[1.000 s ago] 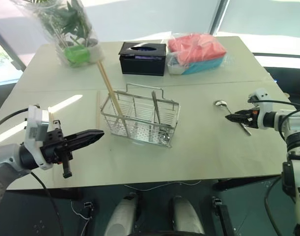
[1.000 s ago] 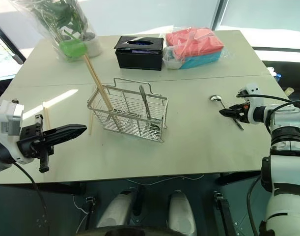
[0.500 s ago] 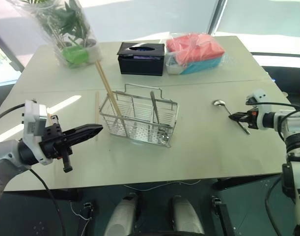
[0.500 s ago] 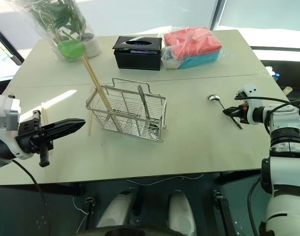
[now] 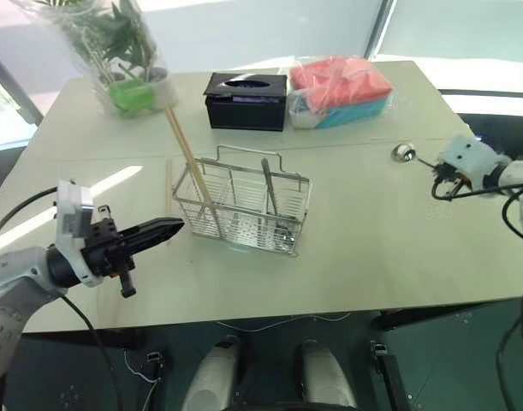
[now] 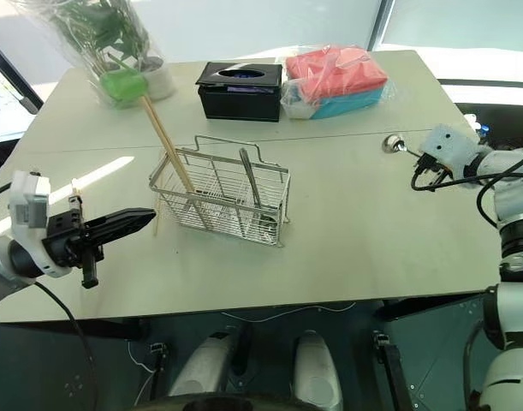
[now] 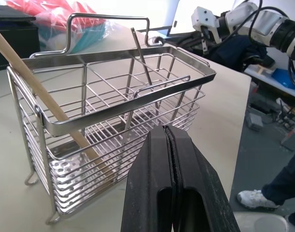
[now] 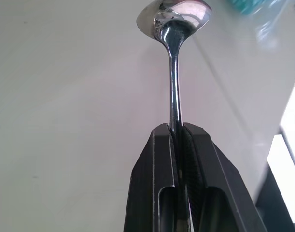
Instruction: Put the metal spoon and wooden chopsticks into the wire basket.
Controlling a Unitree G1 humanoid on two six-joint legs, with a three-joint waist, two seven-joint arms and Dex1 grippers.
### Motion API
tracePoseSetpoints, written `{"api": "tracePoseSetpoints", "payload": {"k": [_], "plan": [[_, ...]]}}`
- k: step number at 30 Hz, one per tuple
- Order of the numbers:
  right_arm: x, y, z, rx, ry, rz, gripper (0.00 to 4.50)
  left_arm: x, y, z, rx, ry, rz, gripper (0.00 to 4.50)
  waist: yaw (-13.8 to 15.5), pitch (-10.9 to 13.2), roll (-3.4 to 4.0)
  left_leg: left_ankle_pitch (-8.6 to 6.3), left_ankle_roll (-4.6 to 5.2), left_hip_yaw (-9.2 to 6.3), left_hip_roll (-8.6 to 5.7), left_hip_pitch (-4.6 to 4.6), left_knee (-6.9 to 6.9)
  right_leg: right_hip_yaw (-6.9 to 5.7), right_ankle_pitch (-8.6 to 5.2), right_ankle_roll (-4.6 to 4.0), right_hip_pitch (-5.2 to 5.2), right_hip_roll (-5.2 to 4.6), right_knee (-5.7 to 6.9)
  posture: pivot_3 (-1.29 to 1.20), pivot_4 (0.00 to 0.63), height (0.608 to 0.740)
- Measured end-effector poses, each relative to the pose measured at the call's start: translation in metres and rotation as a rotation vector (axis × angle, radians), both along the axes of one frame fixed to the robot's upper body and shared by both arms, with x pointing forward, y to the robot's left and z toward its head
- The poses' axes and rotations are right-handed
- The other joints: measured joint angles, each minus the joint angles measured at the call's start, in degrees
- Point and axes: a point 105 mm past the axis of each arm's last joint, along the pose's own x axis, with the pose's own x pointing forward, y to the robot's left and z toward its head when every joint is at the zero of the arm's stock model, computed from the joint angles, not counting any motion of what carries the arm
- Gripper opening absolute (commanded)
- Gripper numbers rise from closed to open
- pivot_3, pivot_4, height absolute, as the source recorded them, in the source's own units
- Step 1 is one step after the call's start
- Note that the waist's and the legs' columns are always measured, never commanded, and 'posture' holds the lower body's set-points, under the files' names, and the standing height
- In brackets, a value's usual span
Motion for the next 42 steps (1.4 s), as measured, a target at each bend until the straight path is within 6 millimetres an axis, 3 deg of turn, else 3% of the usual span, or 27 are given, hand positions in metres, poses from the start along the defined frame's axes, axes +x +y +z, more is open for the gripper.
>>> {"api": "tracePoseSetpoints", "payload": {"k": [6,20,30,42], "plan": [[-0.017,0.043,0.035,-0.323,-0.16,0.226,0.04,0.005,0.002,-0.01,-0.004,0.029,-0.002,0.0,0.08,0.0,0.01,0.0,0.0,0.0,0.01,-0.02,0.0,0.03,0.0,0.0,-0.03,0.0,0.03,0.0,0.15,0.74],[-0.07,0.106,0.107,-0.527,-0.314,0.566,0.04,0.022,0.0,-0.024,-0.015,0.073,-0.046,0.0,-0.1,0.0,0.03,-0.01,0.0,-0.01,0.05,-0.02,-0.02,0.02,-0.01,0.0,-0.05,-0.02,0.04,0.0,0.15,0.74],[-0.109,0.154,0.111,-0.527,-0.365,0.862,0.04,0.037,-0.013,-0.027,-0.041,0.072,-0.095,0.0,0.02,-0.01,0.02,-0.01,0.01,-0.03,0.04,-0.02,-0.01,0.03,0.0,0.0,-0.04,-0.03,0.05,0.0,0.15,0.74],[-0.114,0.196,0.09,-0.509,-0.352,1.114,0.04,0.043,-0.019,-0.022,-0.075,0.052,-0.102,0.0,-0.06,-0.01,0.02,0.0,0.01,-0.03,0.04,-0.02,0.02,0.05,0.0,0.02,-0.1,-0.02,0.17,0.0,0.15,0.74]]}}
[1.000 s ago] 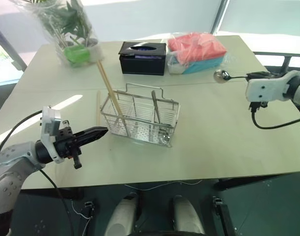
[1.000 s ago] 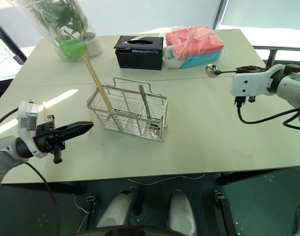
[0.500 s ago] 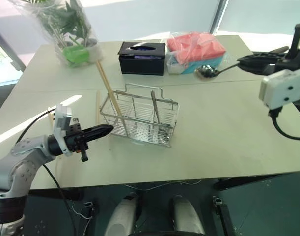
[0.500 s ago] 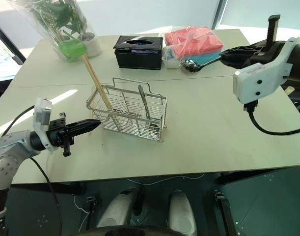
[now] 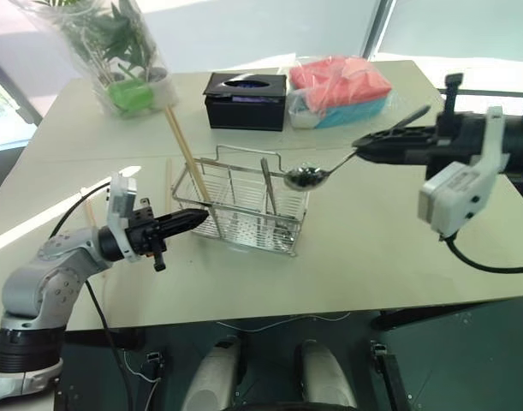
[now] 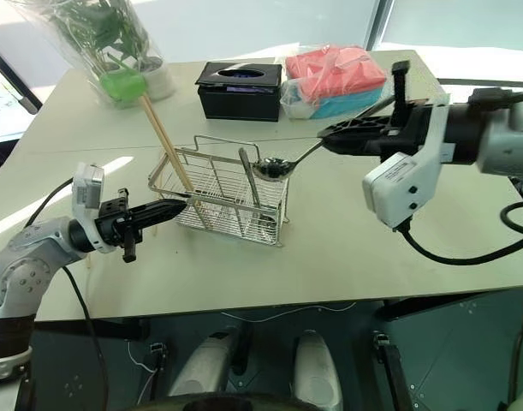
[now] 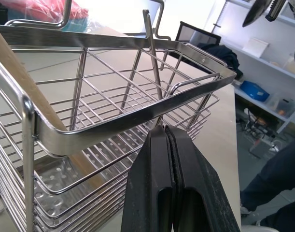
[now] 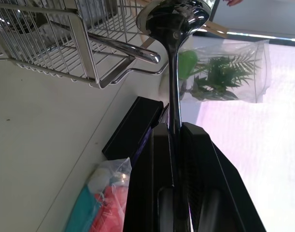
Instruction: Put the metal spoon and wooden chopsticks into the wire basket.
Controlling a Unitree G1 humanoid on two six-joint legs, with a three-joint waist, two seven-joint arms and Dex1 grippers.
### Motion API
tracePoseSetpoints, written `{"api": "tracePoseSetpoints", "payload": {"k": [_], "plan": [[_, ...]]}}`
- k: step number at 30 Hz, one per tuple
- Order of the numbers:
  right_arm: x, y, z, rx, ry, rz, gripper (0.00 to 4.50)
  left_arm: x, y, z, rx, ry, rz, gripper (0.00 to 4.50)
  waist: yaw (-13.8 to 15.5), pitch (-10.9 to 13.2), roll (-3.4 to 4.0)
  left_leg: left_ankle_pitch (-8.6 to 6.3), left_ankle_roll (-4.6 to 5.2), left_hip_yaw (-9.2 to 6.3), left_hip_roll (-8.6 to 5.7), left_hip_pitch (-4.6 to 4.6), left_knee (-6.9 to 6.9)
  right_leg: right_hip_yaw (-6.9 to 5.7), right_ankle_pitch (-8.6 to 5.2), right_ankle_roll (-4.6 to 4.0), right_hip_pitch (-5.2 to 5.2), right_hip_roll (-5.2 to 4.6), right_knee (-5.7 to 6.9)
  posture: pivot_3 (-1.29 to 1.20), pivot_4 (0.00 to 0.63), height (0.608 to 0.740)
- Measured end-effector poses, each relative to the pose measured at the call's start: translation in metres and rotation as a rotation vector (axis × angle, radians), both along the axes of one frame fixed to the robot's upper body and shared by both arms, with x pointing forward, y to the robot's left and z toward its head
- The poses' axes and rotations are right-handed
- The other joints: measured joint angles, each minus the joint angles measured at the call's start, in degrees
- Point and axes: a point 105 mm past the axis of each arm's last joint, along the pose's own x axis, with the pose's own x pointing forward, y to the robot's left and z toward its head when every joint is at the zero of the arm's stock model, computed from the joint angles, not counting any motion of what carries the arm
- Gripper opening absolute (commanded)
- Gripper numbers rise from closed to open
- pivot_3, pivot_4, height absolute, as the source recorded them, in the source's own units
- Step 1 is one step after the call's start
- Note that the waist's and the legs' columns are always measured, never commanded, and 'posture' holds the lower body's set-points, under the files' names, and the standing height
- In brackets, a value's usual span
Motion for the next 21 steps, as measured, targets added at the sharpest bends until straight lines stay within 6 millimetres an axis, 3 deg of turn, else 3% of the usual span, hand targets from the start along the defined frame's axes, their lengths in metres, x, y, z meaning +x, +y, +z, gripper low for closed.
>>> {"api": "tracePoseSetpoints", "payload": {"k": [9,21], "plan": [[0.024,0.01,-0.017,-0.055,0.028,0.079,0.04,-0.008,-0.001,0.003,-0.02,-0.008,0.029,0.0,0.11,0.01,-0.03,0.01,0.0,0.0,-0.01,0.02,0.07,0.0,0.0,0.01,-0.04,0.03,0.2,0.0,0.15,0.74],[0.047,0.009,-0.017,-0.145,-0.059,0.116,0.04,-0.011,0.001,0.017,-0.113,-0.023,0.082,0.0,0.05,0.03,-0.06,0.06,-0.07,0.01,-0.03,0.06,0.11,0.0,-0.02,0.04,-0.13,0.06,0.5,0.0,0.15,0.74]]}}
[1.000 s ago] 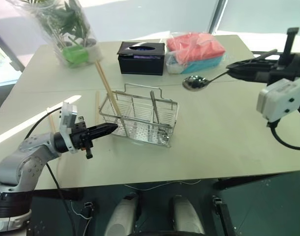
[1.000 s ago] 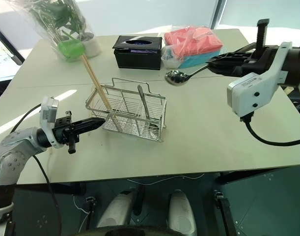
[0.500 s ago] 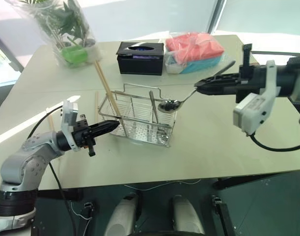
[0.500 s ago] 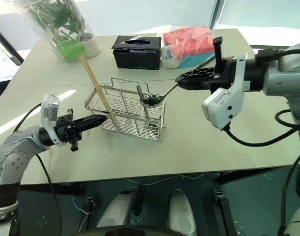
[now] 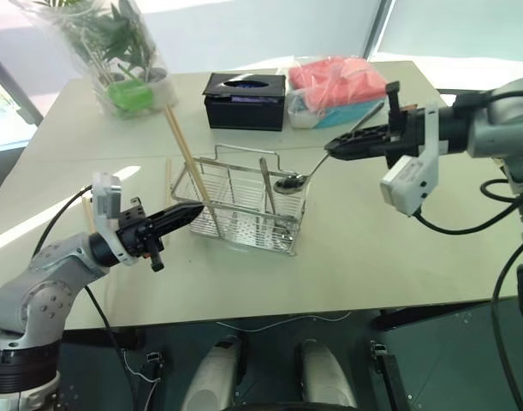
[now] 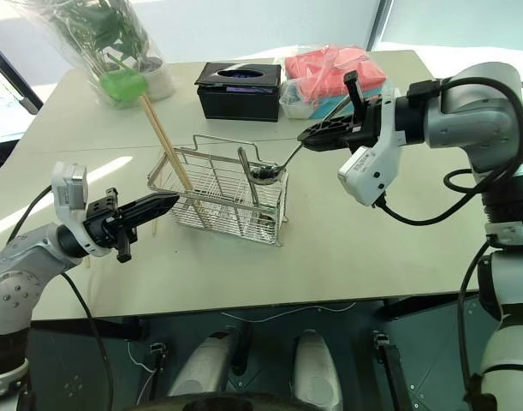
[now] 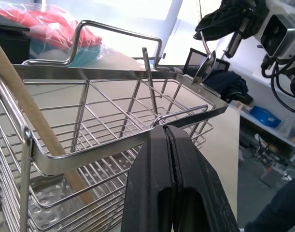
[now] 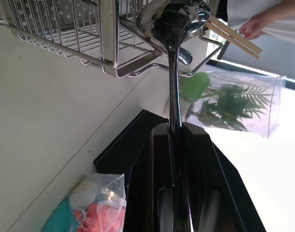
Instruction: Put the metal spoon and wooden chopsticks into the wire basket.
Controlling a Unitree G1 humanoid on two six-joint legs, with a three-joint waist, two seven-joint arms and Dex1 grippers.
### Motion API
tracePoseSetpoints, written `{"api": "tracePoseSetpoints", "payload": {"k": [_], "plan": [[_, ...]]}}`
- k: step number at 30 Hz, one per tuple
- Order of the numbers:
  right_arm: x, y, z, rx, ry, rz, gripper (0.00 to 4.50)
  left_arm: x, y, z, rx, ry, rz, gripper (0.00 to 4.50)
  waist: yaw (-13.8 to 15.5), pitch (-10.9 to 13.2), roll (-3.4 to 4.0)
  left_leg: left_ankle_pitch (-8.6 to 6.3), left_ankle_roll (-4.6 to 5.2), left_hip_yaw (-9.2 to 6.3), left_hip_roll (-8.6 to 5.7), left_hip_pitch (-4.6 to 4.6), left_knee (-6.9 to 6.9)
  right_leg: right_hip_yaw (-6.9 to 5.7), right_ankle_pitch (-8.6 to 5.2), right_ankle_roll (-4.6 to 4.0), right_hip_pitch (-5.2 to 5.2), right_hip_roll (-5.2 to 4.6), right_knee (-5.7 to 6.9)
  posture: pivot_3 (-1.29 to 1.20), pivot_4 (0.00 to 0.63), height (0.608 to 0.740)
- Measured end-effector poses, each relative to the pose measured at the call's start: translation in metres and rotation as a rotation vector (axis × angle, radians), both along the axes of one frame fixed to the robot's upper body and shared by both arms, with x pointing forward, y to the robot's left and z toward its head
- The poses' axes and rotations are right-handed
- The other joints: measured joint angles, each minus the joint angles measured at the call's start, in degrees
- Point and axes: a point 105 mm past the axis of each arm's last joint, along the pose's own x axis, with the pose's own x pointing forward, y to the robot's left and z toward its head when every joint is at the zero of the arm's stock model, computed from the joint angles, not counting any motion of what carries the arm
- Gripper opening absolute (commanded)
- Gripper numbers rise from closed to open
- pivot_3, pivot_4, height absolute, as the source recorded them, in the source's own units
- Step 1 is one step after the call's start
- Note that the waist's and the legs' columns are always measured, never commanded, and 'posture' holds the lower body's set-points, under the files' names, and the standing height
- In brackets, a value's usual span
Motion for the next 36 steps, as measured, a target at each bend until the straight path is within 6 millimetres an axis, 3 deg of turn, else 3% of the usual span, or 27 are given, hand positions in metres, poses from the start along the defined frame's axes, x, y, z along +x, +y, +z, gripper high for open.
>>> {"api": "tracePoseSetpoints", "payload": {"k": [15,32,36], "plan": [[-0.003,0.013,0.004,-0.028,-0.075,0.125,0.04,0.002,0.001,0.007,-0.059,-0.002,0.028,0.0,0.02,0.0,0.0,0.01,-0.02,-0.01,-0.02,0.01,0.0,0.01,0.0,0.0,0.0,0.07,0.03,0.0,0.15,0.74],[0.001,0.019,-0.01,-0.031,-0.035,0.144,0.04,0.005,0.002,0.015,-0.092,-0.02,0.055,0.0,-0.01,0.0,-0.01,0.03,-0.03,-0.01,-0.02,0.01,0.0,0.01,0.0,0.0,-0.01,0.09,0.05,0.0,0.15,0.74],[0.004,0.023,-0.015,-0.021,-0.016,0.147,1.67,0.005,0.003,0.017,-0.099,-0.022,0.064,0.0,-0.02,0.0,-0.01,0.04,-0.03,-0.02,-0.02,0.01,0.0,0.02,0.0,0.0,-0.01,0.09,0.05,0.0,0.15,0.74]]}}
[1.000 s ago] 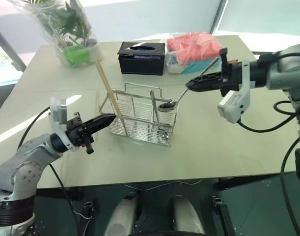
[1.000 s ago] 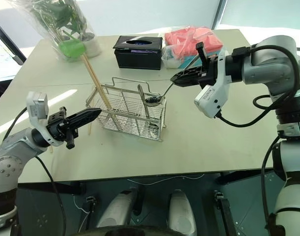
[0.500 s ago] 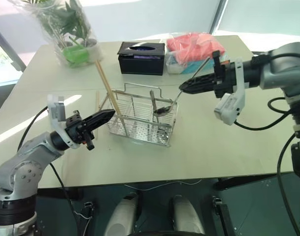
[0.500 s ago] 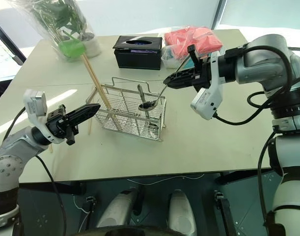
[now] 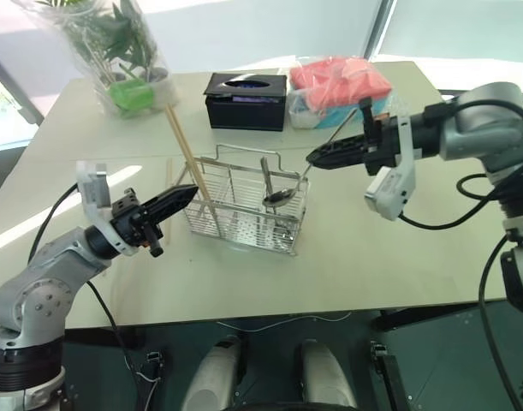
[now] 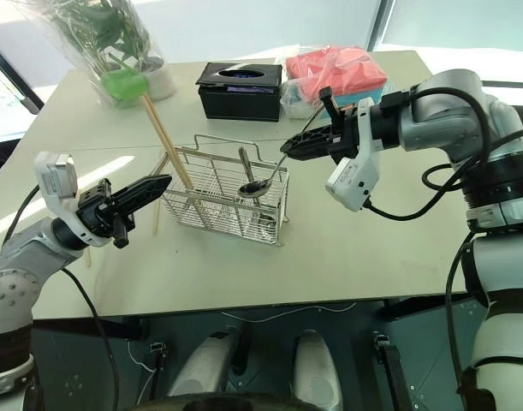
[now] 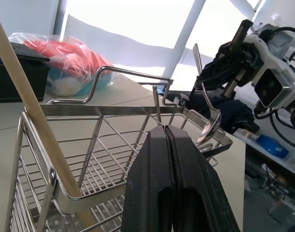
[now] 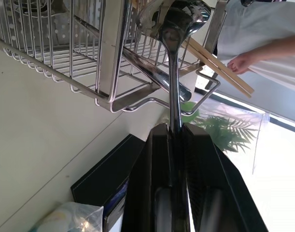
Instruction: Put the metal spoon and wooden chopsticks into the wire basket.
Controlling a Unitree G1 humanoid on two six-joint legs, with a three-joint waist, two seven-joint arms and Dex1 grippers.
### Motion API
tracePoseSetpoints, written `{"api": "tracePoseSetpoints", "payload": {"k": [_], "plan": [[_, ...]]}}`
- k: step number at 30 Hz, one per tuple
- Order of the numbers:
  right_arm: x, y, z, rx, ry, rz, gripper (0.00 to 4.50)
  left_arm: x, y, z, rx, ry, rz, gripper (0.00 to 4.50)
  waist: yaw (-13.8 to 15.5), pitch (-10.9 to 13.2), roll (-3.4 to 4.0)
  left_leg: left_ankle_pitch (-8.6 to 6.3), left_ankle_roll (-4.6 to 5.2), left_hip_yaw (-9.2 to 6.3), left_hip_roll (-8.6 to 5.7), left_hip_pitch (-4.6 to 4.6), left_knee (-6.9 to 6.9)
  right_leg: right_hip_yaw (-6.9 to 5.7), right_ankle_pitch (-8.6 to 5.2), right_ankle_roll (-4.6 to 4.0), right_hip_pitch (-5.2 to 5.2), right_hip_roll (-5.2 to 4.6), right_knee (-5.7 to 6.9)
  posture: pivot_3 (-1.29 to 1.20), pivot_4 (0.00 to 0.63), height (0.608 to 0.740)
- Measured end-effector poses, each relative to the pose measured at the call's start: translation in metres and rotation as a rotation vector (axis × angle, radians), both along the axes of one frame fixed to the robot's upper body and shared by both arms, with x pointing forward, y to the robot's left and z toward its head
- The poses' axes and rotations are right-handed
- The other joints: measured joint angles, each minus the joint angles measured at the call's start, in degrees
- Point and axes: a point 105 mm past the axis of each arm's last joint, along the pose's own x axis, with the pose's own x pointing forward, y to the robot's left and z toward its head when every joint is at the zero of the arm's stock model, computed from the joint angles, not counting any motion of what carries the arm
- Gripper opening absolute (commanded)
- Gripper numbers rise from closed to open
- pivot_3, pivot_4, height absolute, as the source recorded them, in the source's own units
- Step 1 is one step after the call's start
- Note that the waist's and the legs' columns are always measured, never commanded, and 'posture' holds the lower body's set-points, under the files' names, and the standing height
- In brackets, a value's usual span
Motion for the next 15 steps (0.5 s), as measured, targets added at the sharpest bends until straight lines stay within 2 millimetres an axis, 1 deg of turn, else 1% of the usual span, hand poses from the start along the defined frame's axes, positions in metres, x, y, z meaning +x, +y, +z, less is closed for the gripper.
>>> {"api": "tracePoseSetpoints", "payload": {"k": [5,6,10,15], "plan": [[0.0018,-0.0004,-0.001,0.013,0.003,-0.001,4.26,-0.0021,0.0011,0.0026,-0.007,-0.007,0.006,0.0,0.01,0.0,0.0,0.0,-0.01,0.0,0.0,0.0,0.0,0.0,0.0,0.0,0.0,0.0,0.0,0.0,0.15,0.74],[0.0019,0.0004,-0.0012,0.015,0.0,0.002,4.46,-0.0024,0.0013,0.0029,-0.006,-0.009,0.008,0.0,0.01,0.0,0.0,0.0,-0.01,0.0,0.0,0.01,0.0,0.0,0.0,0.0,0.0,0.0,0.01,0.0,0.15,0.74],[0.0031,0.0029,-0.001,0.022,-0.009,0.006,4.46,-0.0023,0.0018,0.0021,-0.006,-0.005,0.013,0.0,0.01,0.0,0.0,0.05,0.04,0.0,0.0,0.01,0.0,0.0,0.0,0.0,0.0,0.01,0.02,0.0,0.15,0.74],[0.0038,0.0049,0.0084,0.03,-0.042,0.007,4.46,-0.0023,0.0017,0.0021,-0.006,-0.005,0.013,0.0,0.02,0.0,0.0,0.03,0.01,0.0,0.0,0.01,0.0,0.0,0.0,0.0,0.0,0.02,0.02,0.0,0.15,0.74]]}}
